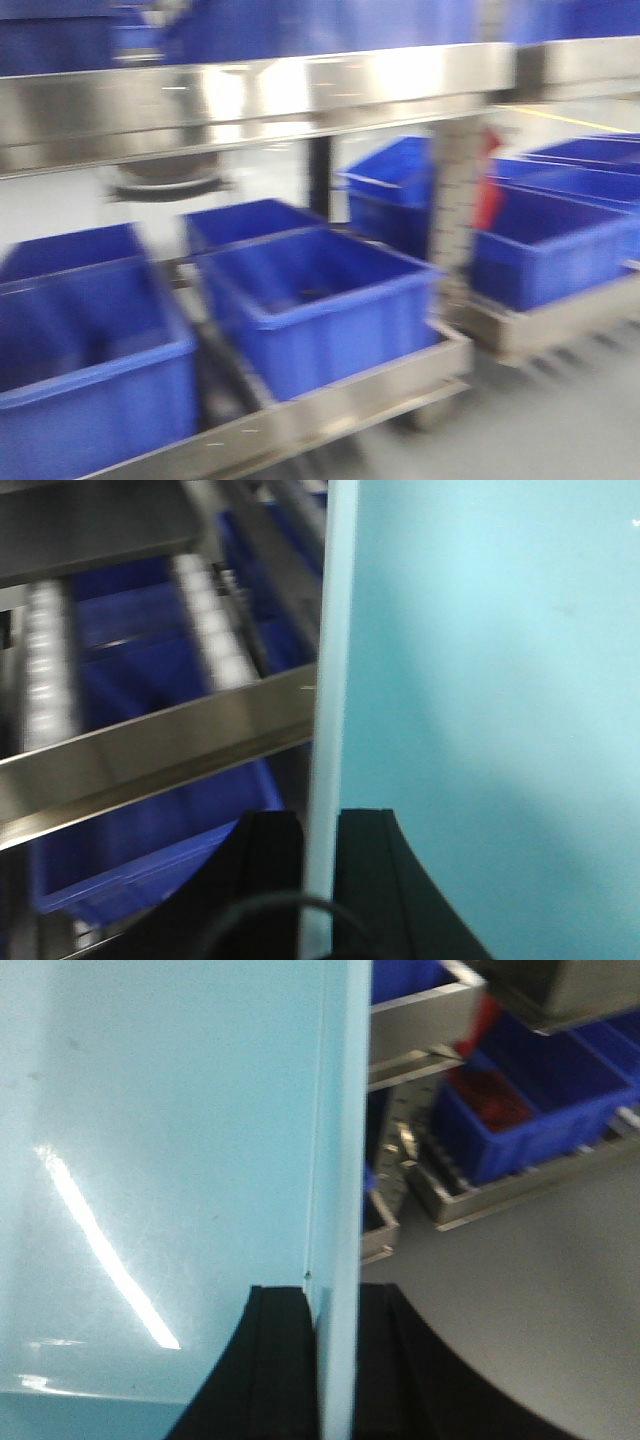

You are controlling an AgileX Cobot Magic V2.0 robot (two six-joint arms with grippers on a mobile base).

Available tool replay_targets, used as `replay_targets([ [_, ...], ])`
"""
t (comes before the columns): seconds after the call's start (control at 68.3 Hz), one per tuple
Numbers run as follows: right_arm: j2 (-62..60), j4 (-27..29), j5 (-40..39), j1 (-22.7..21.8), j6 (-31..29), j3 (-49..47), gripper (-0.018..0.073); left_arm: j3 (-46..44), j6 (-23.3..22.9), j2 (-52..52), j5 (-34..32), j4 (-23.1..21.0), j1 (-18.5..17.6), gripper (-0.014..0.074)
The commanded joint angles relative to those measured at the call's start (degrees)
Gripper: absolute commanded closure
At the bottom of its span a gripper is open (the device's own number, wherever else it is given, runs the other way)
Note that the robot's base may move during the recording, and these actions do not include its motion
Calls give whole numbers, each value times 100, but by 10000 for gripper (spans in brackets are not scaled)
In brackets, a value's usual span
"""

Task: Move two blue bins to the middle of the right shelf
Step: 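Turn and drive the base across the floor carrying the cyan bin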

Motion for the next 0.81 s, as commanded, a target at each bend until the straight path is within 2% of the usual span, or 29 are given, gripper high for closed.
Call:
replay_targets([
  [0.0, -133, -51, -472, 31, -34, -124, 724, -82, -39, -93, -449, 235, 0, 707],
  [0.791, -133, -51, -472, 31, -34, -124, 724, -82, -39, -93, -449, 235, 0, 707],
])
